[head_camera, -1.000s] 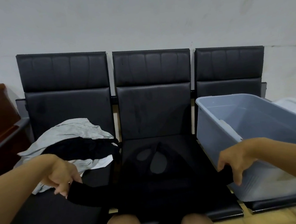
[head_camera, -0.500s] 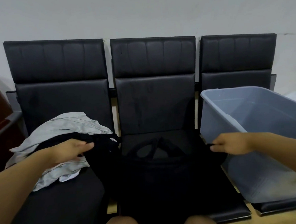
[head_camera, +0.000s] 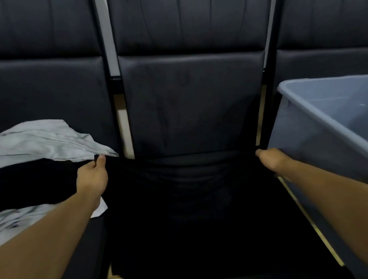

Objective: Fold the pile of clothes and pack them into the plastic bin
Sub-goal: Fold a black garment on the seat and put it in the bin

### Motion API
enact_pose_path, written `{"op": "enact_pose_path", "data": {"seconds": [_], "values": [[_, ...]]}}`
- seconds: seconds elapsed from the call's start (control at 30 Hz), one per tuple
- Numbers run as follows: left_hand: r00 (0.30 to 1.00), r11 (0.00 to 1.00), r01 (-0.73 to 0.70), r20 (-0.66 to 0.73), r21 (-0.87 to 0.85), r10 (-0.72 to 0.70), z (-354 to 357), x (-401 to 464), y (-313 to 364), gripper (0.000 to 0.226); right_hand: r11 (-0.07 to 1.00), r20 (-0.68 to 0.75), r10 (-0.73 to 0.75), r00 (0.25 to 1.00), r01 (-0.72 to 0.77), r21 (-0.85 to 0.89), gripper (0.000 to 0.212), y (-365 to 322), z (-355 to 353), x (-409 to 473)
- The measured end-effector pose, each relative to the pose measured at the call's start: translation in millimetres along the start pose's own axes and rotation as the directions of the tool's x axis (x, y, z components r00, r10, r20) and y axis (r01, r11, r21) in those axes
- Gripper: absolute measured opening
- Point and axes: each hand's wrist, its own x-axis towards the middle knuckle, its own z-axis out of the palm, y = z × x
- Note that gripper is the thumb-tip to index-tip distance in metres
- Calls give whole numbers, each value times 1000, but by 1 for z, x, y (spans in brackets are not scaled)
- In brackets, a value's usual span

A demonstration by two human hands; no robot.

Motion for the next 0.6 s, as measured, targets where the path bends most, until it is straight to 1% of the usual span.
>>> {"op": "enact_pose_path", "data": {"seconds": [0.03,0.1,0.13,0.17,0.23,0.27,0.3,0.37,0.47,0.5,0.53,0.57,0.6], "values": [[1000,999,6,-27,41,-5,8,11,-8,45,999,2,39,999,-39,27,49,3,8,13],[998,992,17,-67,124,-9,24,29,-24,45,992,26,112,993,-114,59,48,12,21,36],[997,986,22,-75,165,-10,29,35,-30,44,991,26,131,991,-132,35,46,17,27,47],[997,977,30,-75,211,-15,34,40,-36,43,991,4,127,992,-126,-49,48,22,31,56],[998,947,13,-63,322,8,41,50,-46,44,953,-78,42,996,-64,-296,51,32,37,69],[998,930,-3,-60,368,27,43,55,-49,44,925,-123,-10,992,-37,-378,50,35,40,74],[997,918,-5,-64,397,34,45,59,-51,45,910,-161,-40,986,-30,-414,49,38,42,77],[996,895,-15,-71,445,52,47,64,-50,44,909,-239,-72,968,-35,-416,48,41,45,79],[995,846,-55,-43,530,92,48,63,-45,43,898,-312,-118,943,-33,-439,43,42,50,76],[992,822,-87,-26,563,123,50,59,-44,41,878,-344,-189,920,1,-479,40,41,54,72],[985,798,-128,-15,589,170,52,55,-45,38,856,-380,-296,876,67,-513,36,39,57,67],[974,779,-174,-14,603,228,54,50,-45,35,829,-407,-432,805,177,-530,31,37,61,62],[949,754,-239,-16,611,314,57,45,-47,35,772,-404,-578,709,316,-551,25,35,65,58]]}}
